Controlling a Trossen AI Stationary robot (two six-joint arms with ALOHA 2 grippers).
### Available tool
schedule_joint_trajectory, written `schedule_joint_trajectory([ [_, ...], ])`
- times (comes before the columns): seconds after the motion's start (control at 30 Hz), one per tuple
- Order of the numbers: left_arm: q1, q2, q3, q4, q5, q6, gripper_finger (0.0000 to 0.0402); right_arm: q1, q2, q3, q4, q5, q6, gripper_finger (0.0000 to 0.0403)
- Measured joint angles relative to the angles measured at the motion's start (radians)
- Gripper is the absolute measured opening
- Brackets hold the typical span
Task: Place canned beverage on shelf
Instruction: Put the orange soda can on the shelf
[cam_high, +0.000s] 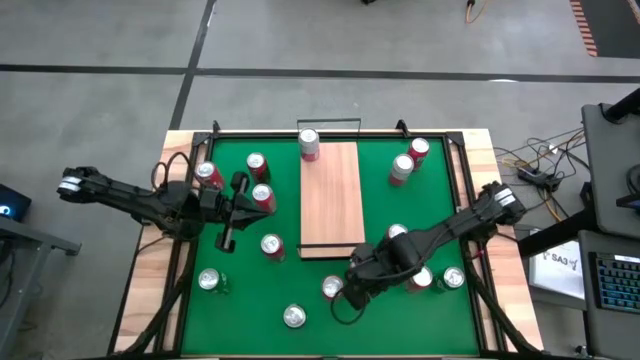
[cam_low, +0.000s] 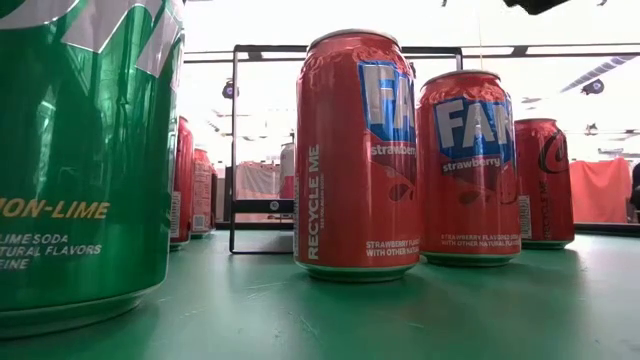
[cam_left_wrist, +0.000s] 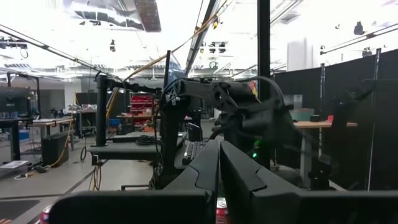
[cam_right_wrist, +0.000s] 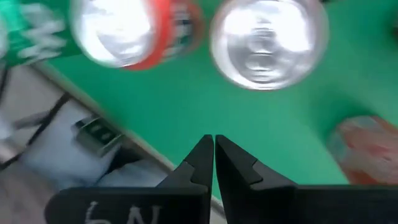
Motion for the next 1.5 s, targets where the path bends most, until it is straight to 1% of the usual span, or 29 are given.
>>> schedule_joint_trajectory([
  [0.1,0.000,0.000,0.000,-0.001,0.000,0.008,0.0000,0.000,0.022,0.018,-0.106,0.071,0.151,0.0009],
  [0.17,0.000,0.000,0.000,-0.001,0.000,0.008,0.0000,0.000,0.031,0.030,-0.140,0.109,0.206,0.0009],
  [0.37,0.000,-0.001,0.000,-0.001,0.001,-0.057,0.0000,0.002,0.031,0.045,-0.070,0.110,0.195,0.0009],
  [0.47,0.000,-0.002,0.000,-0.002,0.001,-0.061,0.0000,0.003,0.031,0.045,-0.035,0.106,0.204,0.0010],
  [0.57,0.000,-0.006,0.000,-0.001,0.001,-0.061,0.0000,0.000,0.031,0.045,-0.019,0.107,0.203,0.0021],
  [0.67,0.000,-0.007,0.000,-0.001,0.001,-0.059,0.0000,0.000,0.031,0.045,-0.018,0.106,0.199,0.0050],
  [0.77,0.000,-0.006,0.000,-0.001,0.001,-0.052,0.0000,0.000,0.031,0.045,-0.018,0.106,0.207,0.0096],
  [1.07,0.000,-0.006,0.000,-0.001,0.001,-0.052,0.0000,-0.007,0.031,0.045,-0.022,0.107,0.240,0.0281],
  [1.17,0.000,-0.006,0.000,-0.001,0.001,-0.051,0.0000,-0.020,0.031,0.045,-0.034,0.111,0.264,0.0326],
  [1.23,0.000,-0.006,0.000,-0.001,0.001,-0.051,0.0000,-0.030,0.031,0.045,-0.040,0.119,0.279,0.0344],
  [1.3,0.000,-0.006,0.000,-0.001,0.001,-0.051,0.0000,-0.039,0.031,0.045,-0.040,0.134,0.279,0.0352],
  [1.5,0.000,-0.006,0.000,-0.001,0.001,-0.051,0.0000,-0.053,0.031,0.045,-0.053,0.152,0.276,0.0346],
])
